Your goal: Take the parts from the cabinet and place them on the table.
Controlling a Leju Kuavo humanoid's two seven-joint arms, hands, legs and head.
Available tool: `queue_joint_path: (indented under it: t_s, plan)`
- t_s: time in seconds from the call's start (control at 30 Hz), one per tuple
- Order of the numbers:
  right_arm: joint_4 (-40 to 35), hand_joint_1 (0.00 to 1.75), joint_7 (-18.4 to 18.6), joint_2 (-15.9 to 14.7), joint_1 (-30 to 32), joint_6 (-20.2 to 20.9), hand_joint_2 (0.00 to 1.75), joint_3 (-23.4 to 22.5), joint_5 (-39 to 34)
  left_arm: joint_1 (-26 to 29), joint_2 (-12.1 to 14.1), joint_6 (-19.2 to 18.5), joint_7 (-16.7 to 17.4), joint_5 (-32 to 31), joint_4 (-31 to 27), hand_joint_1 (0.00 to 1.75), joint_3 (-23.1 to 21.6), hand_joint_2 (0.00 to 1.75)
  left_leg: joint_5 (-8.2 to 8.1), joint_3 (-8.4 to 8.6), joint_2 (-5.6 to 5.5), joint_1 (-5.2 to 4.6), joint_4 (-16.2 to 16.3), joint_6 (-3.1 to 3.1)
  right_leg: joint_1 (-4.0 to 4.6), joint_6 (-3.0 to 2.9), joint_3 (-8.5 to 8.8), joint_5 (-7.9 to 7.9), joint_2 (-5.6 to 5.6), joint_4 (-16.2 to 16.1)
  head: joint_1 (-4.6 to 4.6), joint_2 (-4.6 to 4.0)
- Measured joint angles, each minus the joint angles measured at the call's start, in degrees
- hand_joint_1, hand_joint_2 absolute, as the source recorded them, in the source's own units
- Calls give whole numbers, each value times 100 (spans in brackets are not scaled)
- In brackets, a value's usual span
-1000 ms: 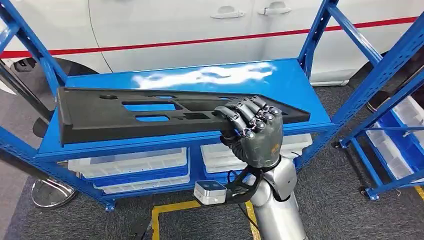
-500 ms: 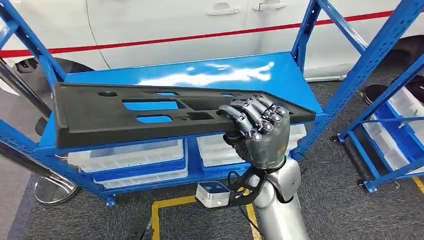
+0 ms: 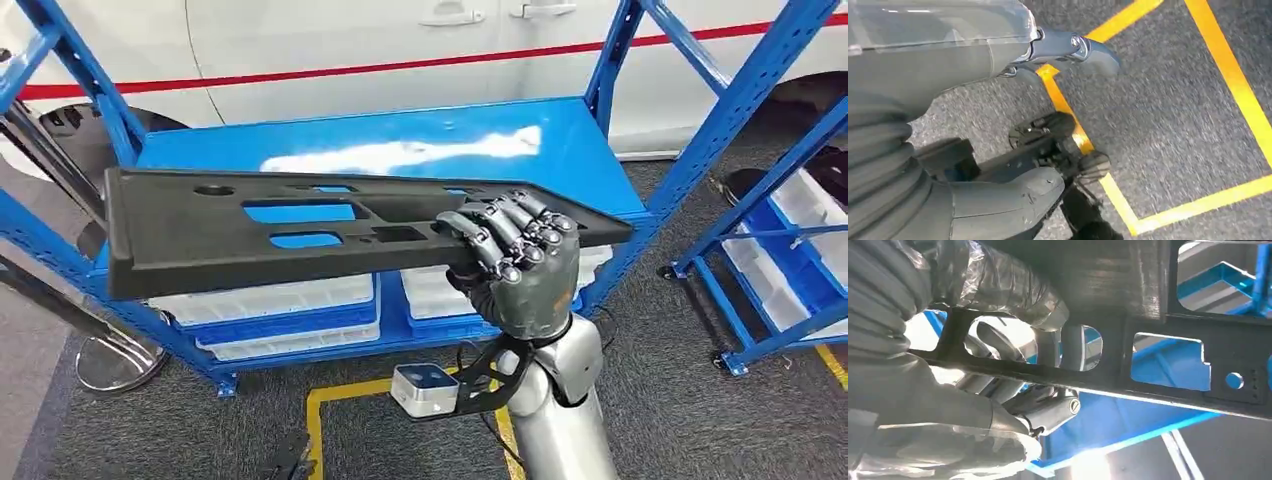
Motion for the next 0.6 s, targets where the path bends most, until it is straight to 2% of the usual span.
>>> queue_joint_path:
  t_s: [0.03,0.07,0.1,0.13,0.17,0.2,0.23,0.3,0.33,0.43,0.47,0.5,0.53,0.57,0.6]
  plan:
    - [-4,175,0,-2,-3,0,175,0,7,-19,-13,-2,0,-2,0,0,-2,175,40,-43,0,-3,-15,49,6,18,-79,-223,0,177,7,0]
    - [-7,175,0,-4,-2,0,175,0,7,-37,-15,-4,2,-4,0,0,-2,175,80,-100,3,-4,-12,78,-2,37,-224,-517,2,563,0,0]
    - [-9,175,0,-9,-1,0,175,-2,7,-40,-17,-4,2,-4,0,0,-2,175,115,-163,7,-8,1,80,-6,58,-403,-793,2,1054,2,0]
    - [-9,175,0,-9,1,0,175,-2,7,-37,-17,-4,4,-4,0,0,-2,175,150,-229,13,-9,13,78,-9,76,-539,-976,1,1455,2,0]
    - [-9,175,0,-11,1,0,175,-4,7,-34,-17,-4,4,-5,0,0,-2,175,180,-288,17,-9,27,67,-14,86,-569,-1021,0,1636,0,0]
    - [-9,175,0,-11,5,0,175,-4,7,-34,-17,-4,4,-7,0,0,-2,175,208,-336,17,-9,40,61,-28,93,-462,-945,-1,1544,2,0]
    - [-9,175,0,-11,5,0,175,-4,7,-35,-24,-4,4,-9,0,0,-2,175,231,-374,17,-9,51,50,-42,91,-232,-792,-2,1241,0,0]
    - [-17,175,0,-11,4,0,175,-4,-4,-35,-39,-9,13,-15,0,0,-9,175,266,-418,10,-4,85,8,-54,61,489,-418,-3,166,2,0]
    - [-17,175,0,-9,2,0,175,-4,-7,-36,-44,-9,15,-15,0,0,-9,175,282,-457,7,-38,114,-29,-26,42,607,-502,2,-98,2,0]
    - [-26,175,0,-9,8,0,175,-4,-2,-37,-50,-9,24,-20,0,0,-9,175,358,-487,15,-34,102,-137,19,-52,518,-405,19,-74,-2,0]
    - [-26,175,0,-9,9,0,175,-4,6,-32,-52,-11,24,-24,0,0,-11,175,394,-498,13,-30,93,-181,-3,-114,503,-352,18,-110,0,0]
    - [-28,175,0,-7,7,0,175,-4,9,-35,-52,-11,24,-24,0,0,-11,175,319,-533,6,-5,136,-211,-32,-173,488,-297,-11,-140,2,0]
    - [-28,175,0,-4,8,0,175,-4,9,-33,-55,-11,24,-24,0,0,-11,175,117,-612,2,1,286,-239,-30,-217,446,-260,-14,-144,-4,0]
    - [-31,175,0,-4,8,2,175,-4,9,-32,-55,-13,26,-24,0,0,-11,175,-161,-731,1,4,617,-259,-29,-248,398,-226,-22,-143,-2,0]
    - [-31,175,0,-4,8,2,175,-7,9,-31,-55,-15,26,-24,0,0,-11,175,-442,-895,1,11,1083,-282,-20,-257,342,-188,-27,-141,0,0]
